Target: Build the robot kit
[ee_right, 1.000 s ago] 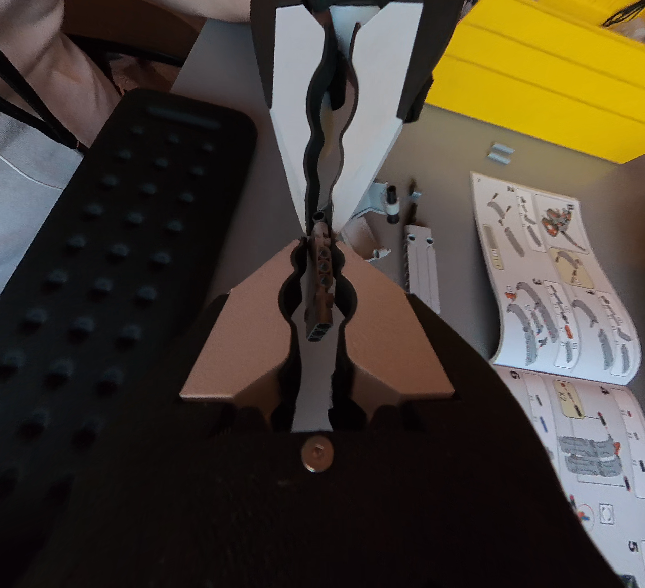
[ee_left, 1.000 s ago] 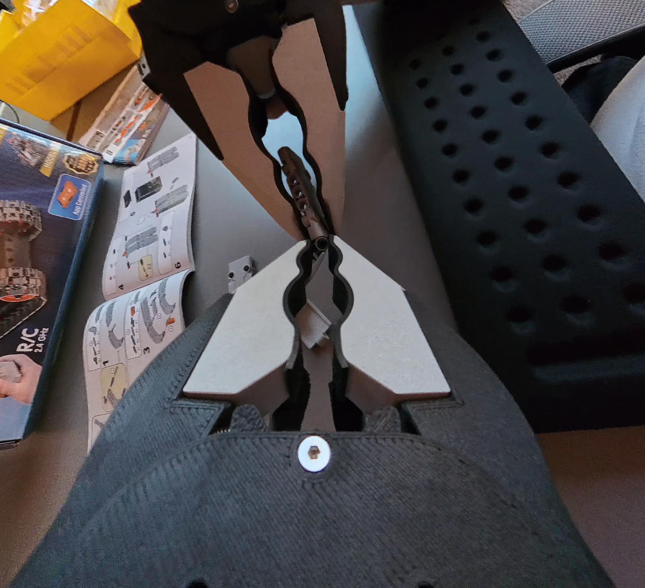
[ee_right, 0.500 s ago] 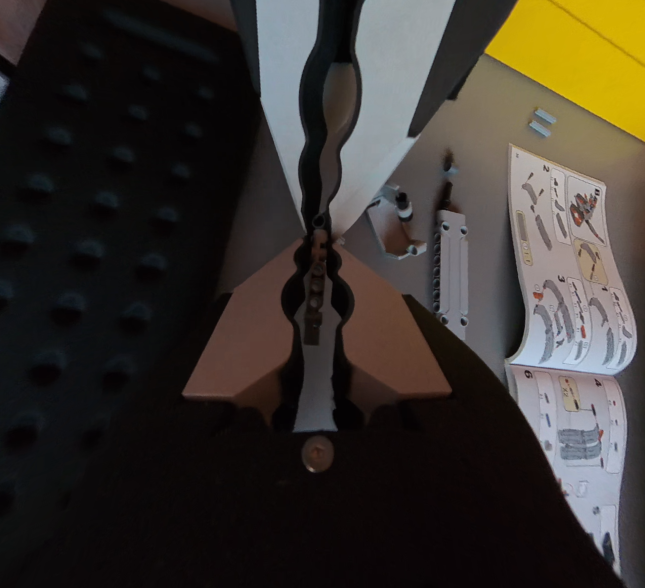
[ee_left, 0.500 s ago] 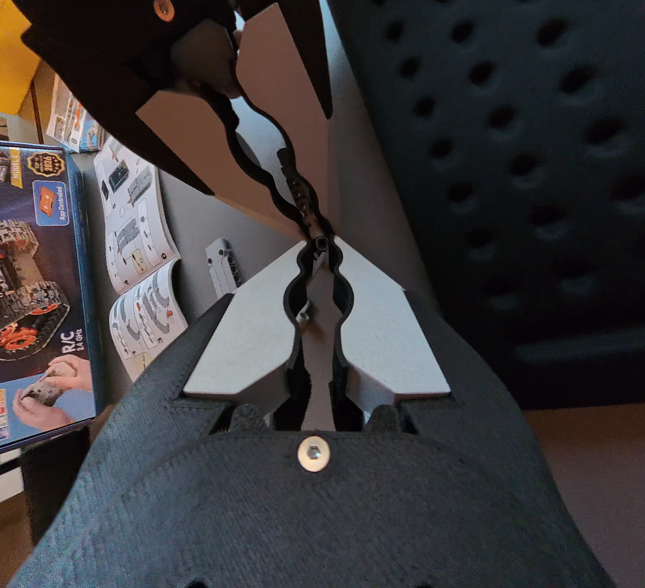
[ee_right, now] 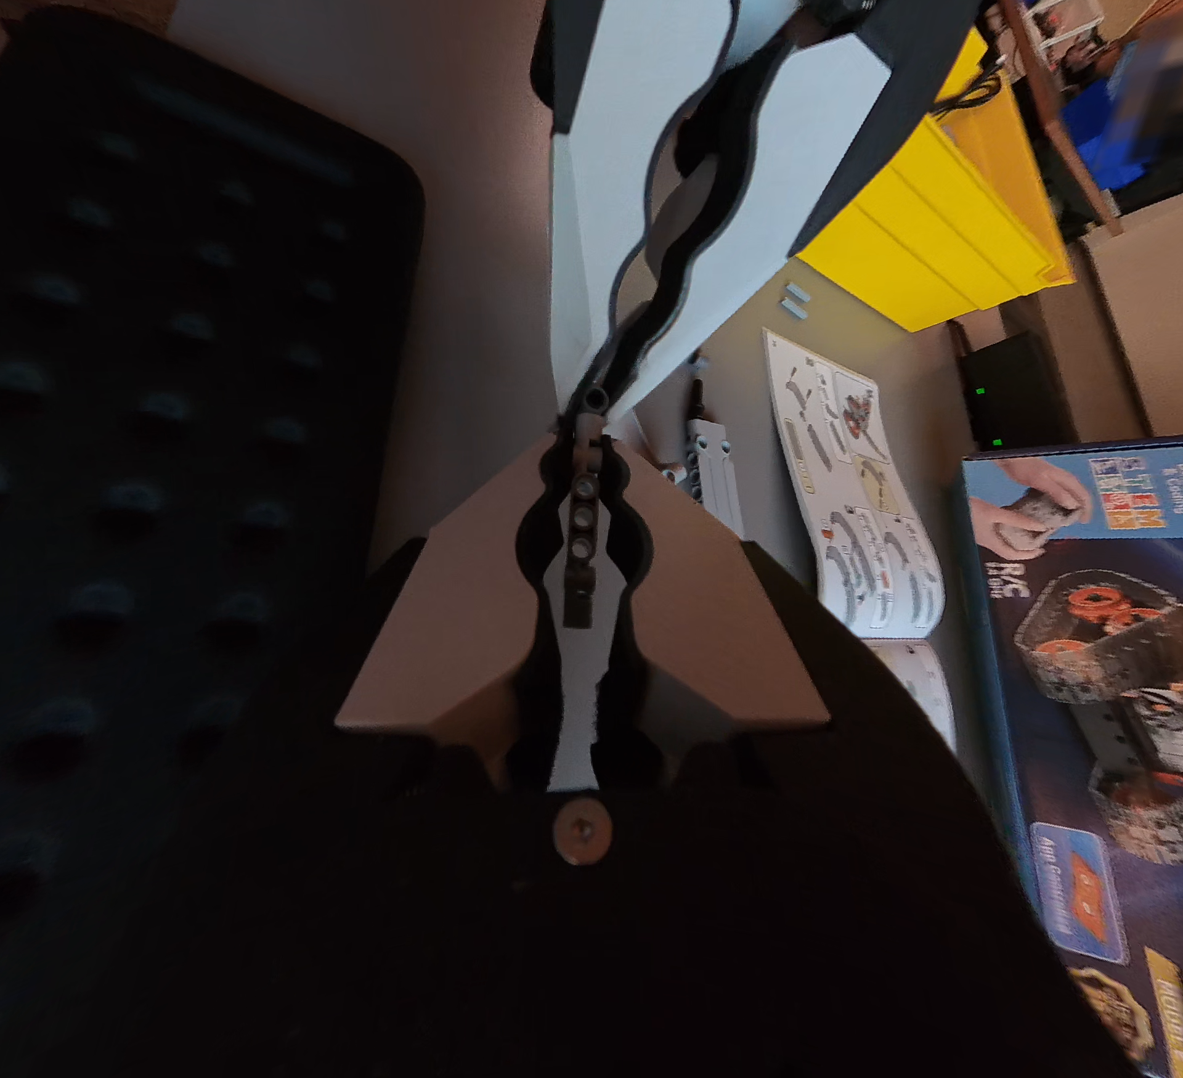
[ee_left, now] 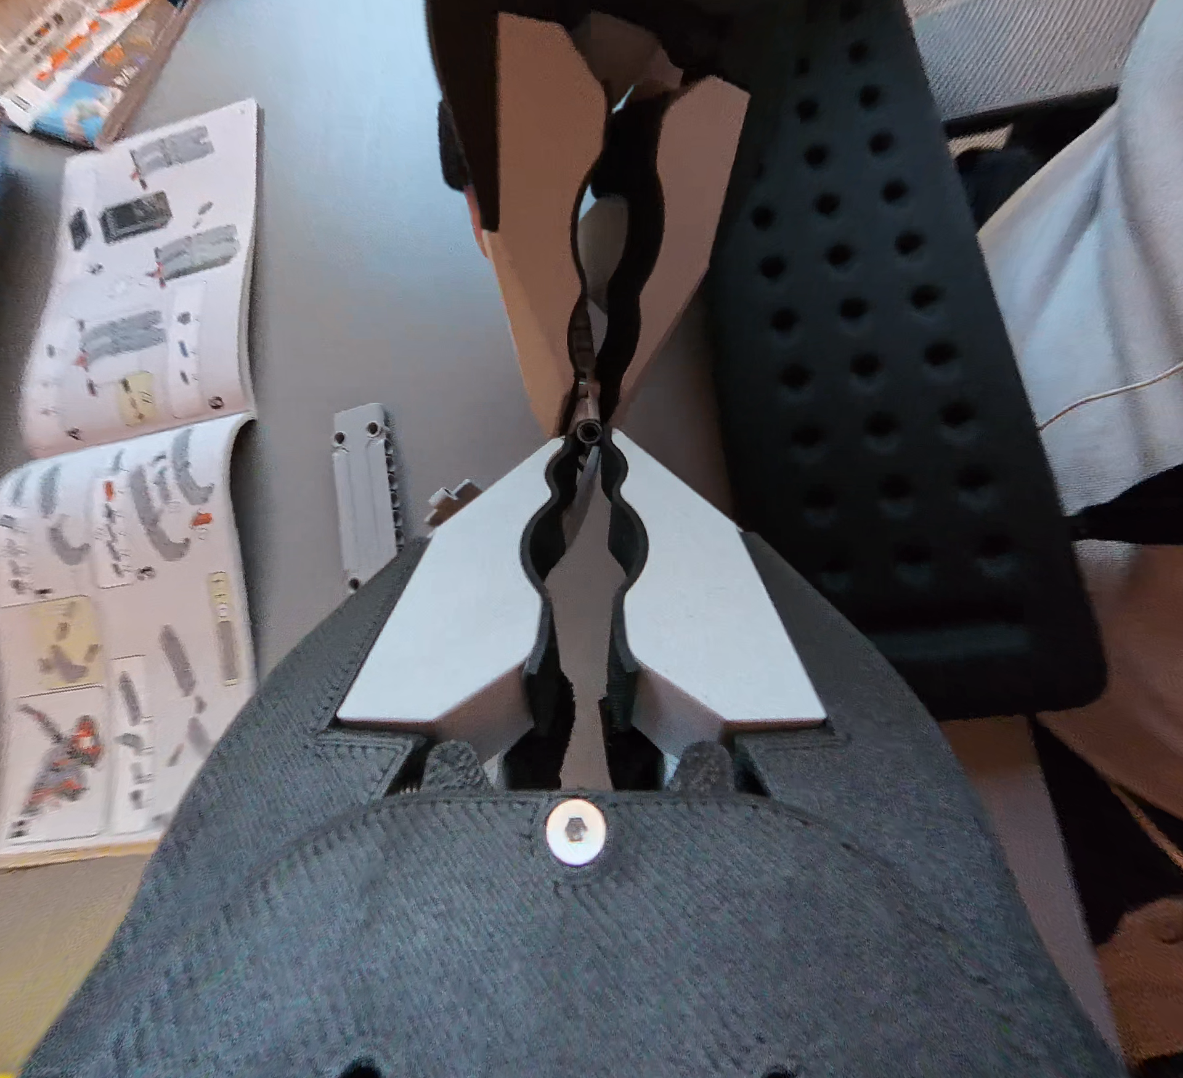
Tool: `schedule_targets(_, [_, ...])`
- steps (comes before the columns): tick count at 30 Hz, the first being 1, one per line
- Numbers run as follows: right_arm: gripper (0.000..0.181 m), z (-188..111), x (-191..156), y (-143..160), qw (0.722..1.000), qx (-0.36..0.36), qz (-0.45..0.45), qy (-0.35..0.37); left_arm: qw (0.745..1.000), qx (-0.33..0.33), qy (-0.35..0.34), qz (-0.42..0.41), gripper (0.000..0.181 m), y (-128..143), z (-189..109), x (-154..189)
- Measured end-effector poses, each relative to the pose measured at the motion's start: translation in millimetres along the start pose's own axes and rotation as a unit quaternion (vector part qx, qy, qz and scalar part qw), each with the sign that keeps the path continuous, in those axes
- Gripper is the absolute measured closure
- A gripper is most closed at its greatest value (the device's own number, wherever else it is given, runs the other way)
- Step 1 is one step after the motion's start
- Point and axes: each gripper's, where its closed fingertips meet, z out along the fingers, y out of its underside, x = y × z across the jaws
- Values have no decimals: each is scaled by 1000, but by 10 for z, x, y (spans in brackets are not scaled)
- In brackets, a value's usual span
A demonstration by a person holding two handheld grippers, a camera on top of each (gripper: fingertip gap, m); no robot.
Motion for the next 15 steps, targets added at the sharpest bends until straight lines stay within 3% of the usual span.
schedule_targets(9, [174,-48,25,-104,996,10,-77,47,978,53,111,-169,175,-76,-84,93])
schedule_targets(15, [175,-63,52,-207,994,22,-88,66,914,103,233,-317,175,-140,-187,142])
